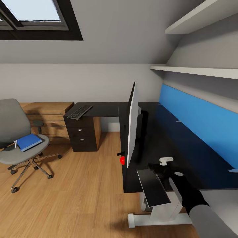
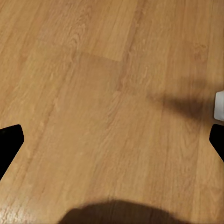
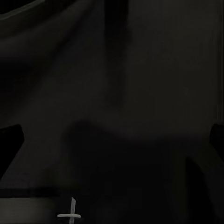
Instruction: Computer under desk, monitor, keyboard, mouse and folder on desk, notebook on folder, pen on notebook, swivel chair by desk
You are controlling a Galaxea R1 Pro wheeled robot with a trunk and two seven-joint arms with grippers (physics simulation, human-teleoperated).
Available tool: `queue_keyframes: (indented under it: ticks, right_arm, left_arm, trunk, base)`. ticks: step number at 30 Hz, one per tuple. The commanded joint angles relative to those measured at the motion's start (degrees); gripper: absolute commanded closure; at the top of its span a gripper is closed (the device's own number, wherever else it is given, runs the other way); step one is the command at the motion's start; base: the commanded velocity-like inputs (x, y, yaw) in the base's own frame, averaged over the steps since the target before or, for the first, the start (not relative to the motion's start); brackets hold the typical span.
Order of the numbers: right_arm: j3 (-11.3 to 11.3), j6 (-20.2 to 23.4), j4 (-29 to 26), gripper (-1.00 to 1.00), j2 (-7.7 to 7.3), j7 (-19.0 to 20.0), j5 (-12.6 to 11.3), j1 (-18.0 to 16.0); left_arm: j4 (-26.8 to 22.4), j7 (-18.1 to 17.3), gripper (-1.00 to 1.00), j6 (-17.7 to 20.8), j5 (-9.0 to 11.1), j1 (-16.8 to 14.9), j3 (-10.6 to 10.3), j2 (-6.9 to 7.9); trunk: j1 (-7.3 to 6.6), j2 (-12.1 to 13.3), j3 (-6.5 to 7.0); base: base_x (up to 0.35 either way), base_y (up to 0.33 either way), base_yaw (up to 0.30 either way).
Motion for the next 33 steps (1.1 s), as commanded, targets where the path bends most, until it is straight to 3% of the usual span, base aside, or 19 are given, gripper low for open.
queue_keyframes:
  ticks: [1, 8, 14, 25, 33]
  right_arm:
    - [-0.3, 0.33, -0.3, -1.0, -0.06, -0.02, -0.4, -0.02]
    - [-5.65, 0.47, -2.71, -1.0, 0.02, 0.04, -0.8, -0.02]
    - [-7.87, 0.52, -4.15, -1.0, -0.22, 0.12, -3.8, -0.02]
    - [-8.52, 0.99, -9.97, -1.0, -1.14, 0.39, -6.6, 0.75]
    - [-9.14, 2.87, -18.32, -1.0, -1.49, 0.5, -8.76, 5.8]
  left_arm:
    - [0.02, 0.27, -1.0, -0.18, 0.03, -0.03, -0.14, -0.01]
    - [0.01, 0.27, -1.0, -0.16, 0.02, -0.03, -0.12, 0.04]
    - [0.03, 0.28, -1.0, -0.15, 0.02, -0.03, -0.07, 0.01]
    - [0.01, 0.28, -1.0, -0.15, 0.06, -0.03, -0.05, 0.07]
    - [0.07, 0.28, -1.0, -0.15, 0.13, -0.03, -0.05, 0.08]
  trunk:
    - [0.0, -0.03, -0.06]
    - [0.0, -0.03, -0.06]
    - [0.0, -0.03, -0.06]
    - [0.0, -0.03, -0.06]
    - [0.0, -0.03, -0.06]
  base:
    - [0.0, 0.0, 0.0]
    - [0.0, 0.0, 0.0]
    - [0.0, 0.0, 0.0]
    - [-0.058, 0.0, 0.0]
    - [-0.283, 0.0, 0.0]
